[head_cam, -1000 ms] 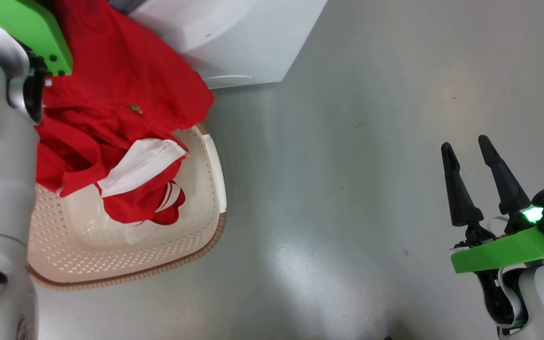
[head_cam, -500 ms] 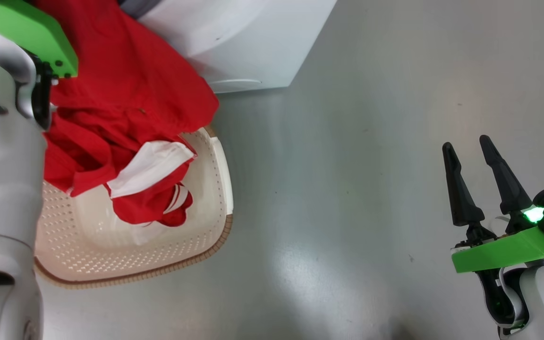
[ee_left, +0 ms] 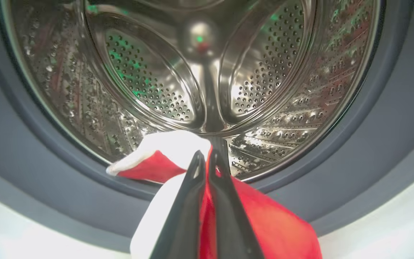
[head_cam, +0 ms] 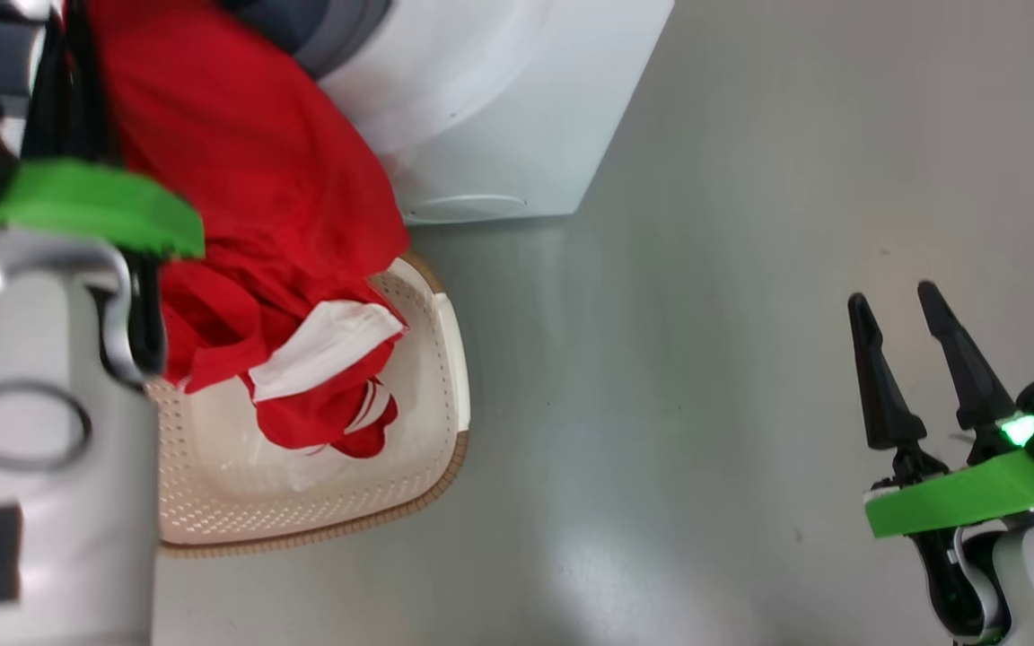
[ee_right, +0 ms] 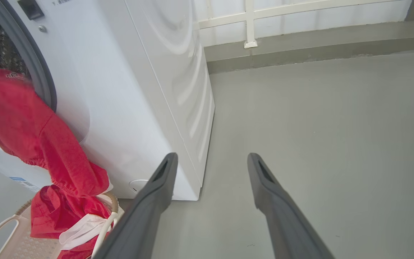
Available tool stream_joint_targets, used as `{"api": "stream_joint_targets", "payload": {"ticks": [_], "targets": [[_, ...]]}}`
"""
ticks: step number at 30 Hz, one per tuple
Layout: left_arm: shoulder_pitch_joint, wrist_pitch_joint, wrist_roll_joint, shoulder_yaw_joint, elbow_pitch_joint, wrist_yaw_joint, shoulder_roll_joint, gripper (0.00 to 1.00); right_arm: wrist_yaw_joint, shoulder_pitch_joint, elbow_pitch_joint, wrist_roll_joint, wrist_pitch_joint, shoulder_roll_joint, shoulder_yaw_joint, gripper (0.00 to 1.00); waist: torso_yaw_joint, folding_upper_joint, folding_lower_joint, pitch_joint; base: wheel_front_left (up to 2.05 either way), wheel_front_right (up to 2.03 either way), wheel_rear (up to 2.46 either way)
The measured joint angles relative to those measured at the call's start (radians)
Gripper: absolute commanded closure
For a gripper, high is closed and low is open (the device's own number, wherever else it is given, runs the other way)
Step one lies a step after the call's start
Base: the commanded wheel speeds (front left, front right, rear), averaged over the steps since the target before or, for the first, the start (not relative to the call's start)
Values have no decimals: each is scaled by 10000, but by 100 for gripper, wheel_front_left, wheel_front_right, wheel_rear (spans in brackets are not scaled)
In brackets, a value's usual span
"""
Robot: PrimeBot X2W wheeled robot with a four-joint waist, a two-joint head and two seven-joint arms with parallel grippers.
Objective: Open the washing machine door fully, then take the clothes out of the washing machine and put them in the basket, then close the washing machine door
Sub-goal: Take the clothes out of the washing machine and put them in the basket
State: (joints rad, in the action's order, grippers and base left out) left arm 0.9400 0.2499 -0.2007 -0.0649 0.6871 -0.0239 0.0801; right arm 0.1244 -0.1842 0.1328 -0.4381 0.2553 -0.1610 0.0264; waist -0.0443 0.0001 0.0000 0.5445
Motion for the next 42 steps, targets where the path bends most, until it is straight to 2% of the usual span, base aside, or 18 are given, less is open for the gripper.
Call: {"api": "stream_joint_targets", "payload": {"ticks": [6,12,19,28,34,42], "targets": [[-1784,40,330,-529,-2610,-27,-441,100,0,237,19,6,0,-4,-27,0,183,0,0,-375,0,0,0],[-3351,71,591,-709,-4759,-29,-537,100,0,388,19,13,0,0,-29,0,334,0,0,-561,0,0,0],[-4867,71,84,63,-5428,403,-550,100,0,426,12,13,0,2,-75,0,460,0,0,-538,0,0,0],[-5272,71,-458,683,-4172,679,-545,100,0,400,-25,13,0,-10,-19,0,473,0,0,-201,0,0,0],[-4998,69,-568,757,-2518,669,-543,100,0,309,-71,12,0,-6,-17,0,354,0,0,219,0,0,0],[-3360,69,-441,961,644,401,-550,100,0,-90,-184,12,0,-17,-38,0,146,0,0,999,0,0,0]]}}
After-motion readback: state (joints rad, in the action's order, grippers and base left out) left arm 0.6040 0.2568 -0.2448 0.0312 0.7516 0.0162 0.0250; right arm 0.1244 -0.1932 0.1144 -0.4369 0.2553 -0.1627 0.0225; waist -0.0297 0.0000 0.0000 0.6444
